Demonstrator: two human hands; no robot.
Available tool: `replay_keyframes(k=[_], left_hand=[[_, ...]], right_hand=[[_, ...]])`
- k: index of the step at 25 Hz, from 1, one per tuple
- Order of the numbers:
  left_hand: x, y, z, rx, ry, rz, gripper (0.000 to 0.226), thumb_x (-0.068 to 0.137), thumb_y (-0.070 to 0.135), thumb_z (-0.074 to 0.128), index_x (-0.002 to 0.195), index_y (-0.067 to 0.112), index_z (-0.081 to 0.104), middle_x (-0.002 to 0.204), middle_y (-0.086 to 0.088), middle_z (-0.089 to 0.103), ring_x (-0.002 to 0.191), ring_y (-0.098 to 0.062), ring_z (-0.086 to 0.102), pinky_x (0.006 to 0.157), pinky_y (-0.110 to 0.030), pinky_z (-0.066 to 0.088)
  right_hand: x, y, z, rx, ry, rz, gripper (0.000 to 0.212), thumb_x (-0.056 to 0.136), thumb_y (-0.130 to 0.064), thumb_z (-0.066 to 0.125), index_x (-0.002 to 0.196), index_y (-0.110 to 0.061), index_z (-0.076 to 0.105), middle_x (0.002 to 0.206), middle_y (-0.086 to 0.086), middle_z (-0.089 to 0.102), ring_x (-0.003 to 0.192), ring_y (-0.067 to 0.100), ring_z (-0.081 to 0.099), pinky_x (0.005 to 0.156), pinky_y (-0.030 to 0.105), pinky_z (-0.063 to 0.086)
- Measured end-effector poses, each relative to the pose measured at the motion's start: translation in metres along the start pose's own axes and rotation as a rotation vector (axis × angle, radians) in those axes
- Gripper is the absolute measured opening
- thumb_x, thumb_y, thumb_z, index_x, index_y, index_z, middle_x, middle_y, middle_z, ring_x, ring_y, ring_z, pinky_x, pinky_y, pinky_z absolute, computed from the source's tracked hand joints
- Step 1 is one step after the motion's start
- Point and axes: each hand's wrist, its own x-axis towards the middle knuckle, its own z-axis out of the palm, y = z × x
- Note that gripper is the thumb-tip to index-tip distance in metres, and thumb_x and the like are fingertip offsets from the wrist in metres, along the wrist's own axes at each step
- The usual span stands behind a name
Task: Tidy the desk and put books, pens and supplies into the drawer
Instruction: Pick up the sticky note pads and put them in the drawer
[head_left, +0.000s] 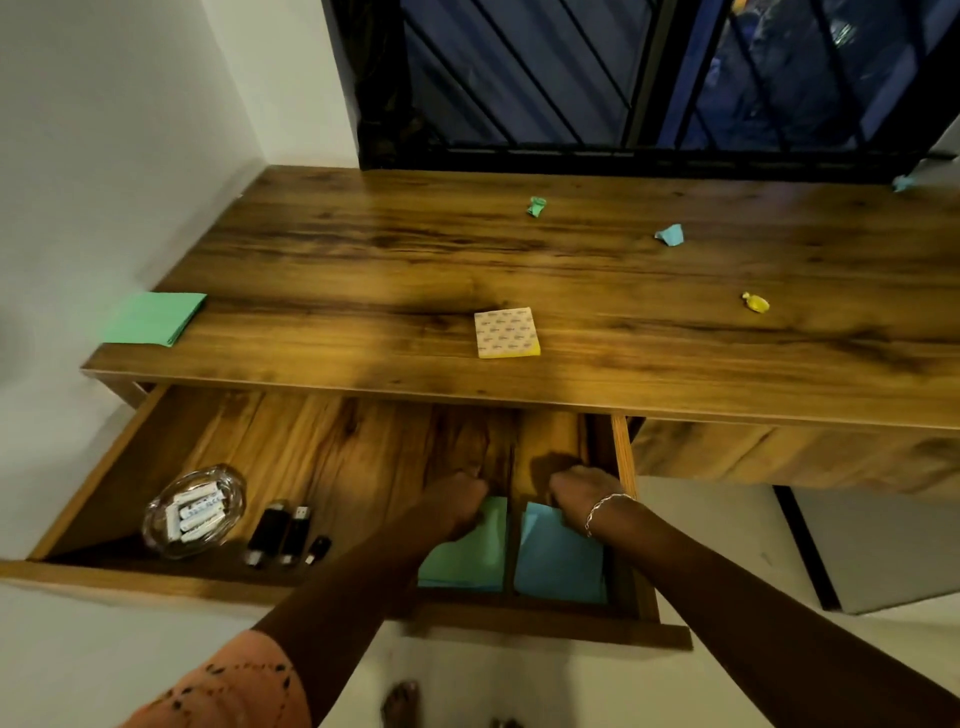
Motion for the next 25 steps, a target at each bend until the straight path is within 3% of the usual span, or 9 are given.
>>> replay_keyframes(k=[4,8,12,14,16,18,20,22,25], left_hand=[[-0.008,0.003,0.002,0.172,0.047,0.041,0.044,0.088,0.018,0.057,0.130,0.011,0.049,0.147,-0.012,0.031,0.129,-0.031,0.038,0.104,-0.043,0.038],[-0.024,0.004,-0.002,0.316,0.011,0.040,0.064,0.086,0.030,0.060,0.141,0.011,0.032,0.153,-0.015,0.013,0.139,-0.035,0.017,0.112,-0.053,0.022],[-0.045,-0.014,-0.020,0.340,0.316,0.091,0.067,0.084,0.037,0.060,0.141,0.017,0.032,0.143,-0.013,0.033,0.132,-0.031,0.031,0.103,-0.047,0.032],[-0.057,-0.035,-0.033,0.377,0.483,0.125,0.071,0.059,0.045,0.078,0.122,0.019,0.057,0.117,-0.009,0.059,0.110,-0.027,0.057,0.084,-0.040,0.050],[-0.068,-0.065,-0.044,0.369,0.564,0.095,0.077,0.039,0.052,0.084,0.107,0.021,0.064,0.100,-0.004,0.067,0.094,-0.024,0.067,0.071,-0.035,0.056],[-0.077,-0.097,-0.057,0.311,0.605,0.034,0.087,0.039,0.057,0.083,0.113,0.020,0.054,0.104,-0.005,0.067,0.098,-0.026,0.066,0.075,-0.036,0.056],[-0.091,-0.137,-0.070,0.242,0.620,-0.048,0.093,0.044,0.058,0.081,0.121,0.019,0.046,0.113,-0.007,0.064,0.107,-0.029,0.062,0.083,-0.037,0.056],[-0.110,-0.174,-0.088,0.203,0.623,-0.157,0.091,0.057,0.054,0.078,0.132,0.017,0.042,0.130,-0.011,0.054,0.122,-0.032,0.051,0.096,-0.043,0.047],[-0.127,-0.233,-0.109,0.107,0.664,-0.240,0.090,0.076,0.044,0.068,0.146,0.014,0.021,0.154,-0.013,0.020,0.143,-0.032,0.015,0.116,-0.042,0.015]], right_hand=[[0.000,-0.004,0.003,-0.080,0.006,-0.017,0.033,0.089,-0.006,0.052,0.122,-0.005,0.053,0.127,0.018,0.054,0.119,0.034,0.051,0.096,0.040,0.043],[-0.002,-0.009,0.008,-0.115,-0.014,-0.013,0.035,0.089,-0.009,0.055,0.123,-0.007,0.053,0.128,0.016,0.055,0.122,0.031,0.050,0.098,0.039,0.043],[-0.002,-0.017,0.006,-0.094,0.230,-0.061,0.039,0.089,-0.008,0.051,0.128,-0.011,0.049,0.135,0.011,0.046,0.119,0.030,0.048,0.091,0.037,0.047],[0.003,-0.030,-0.003,-0.040,0.496,-0.141,0.042,0.070,-0.013,0.072,0.110,-0.017,0.061,0.115,0.007,0.059,0.095,0.026,0.062,0.070,0.031,0.054],[0.013,-0.048,-0.015,-0.063,0.634,-0.241,0.048,0.034,-0.015,0.088,0.078,-0.020,0.068,0.077,0.001,0.065,0.059,0.018,0.063,0.044,0.022,0.048],[0.022,-0.069,-0.030,0.006,0.717,-0.288,0.033,0.042,-0.017,0.085,0.070,-0.019,0.068,0.067,0.000,0.064,0.052,0.018,0.061,0.041,0.022,0.046],[0.036,-0.096,-0.044,0.017,0.827,-0.371,0.009,0.066,-0.024,0.061,0.070,-0.019,0.068,0.069,0.001,0.065,0.053,0.020,0.062,0.043,0.025,0.047],[0.056,-0.124,-0.055,0.031,0.891,-0.415,0.027,0.071,-0.027,0.042,0.072,-0.020,0.068,0.071,0.001,0.066,0.052,0.021,0.062,0.044,0.024,0.048],[0.088,-0.154,-0.072,0.045,1.011,-0.405,0.029,0.082,-0.026,0.036,0.085,-0.018,0.064,0.073,0.005,0.069,0.055,0.024,0.066,0.047,0.028,0.053]])
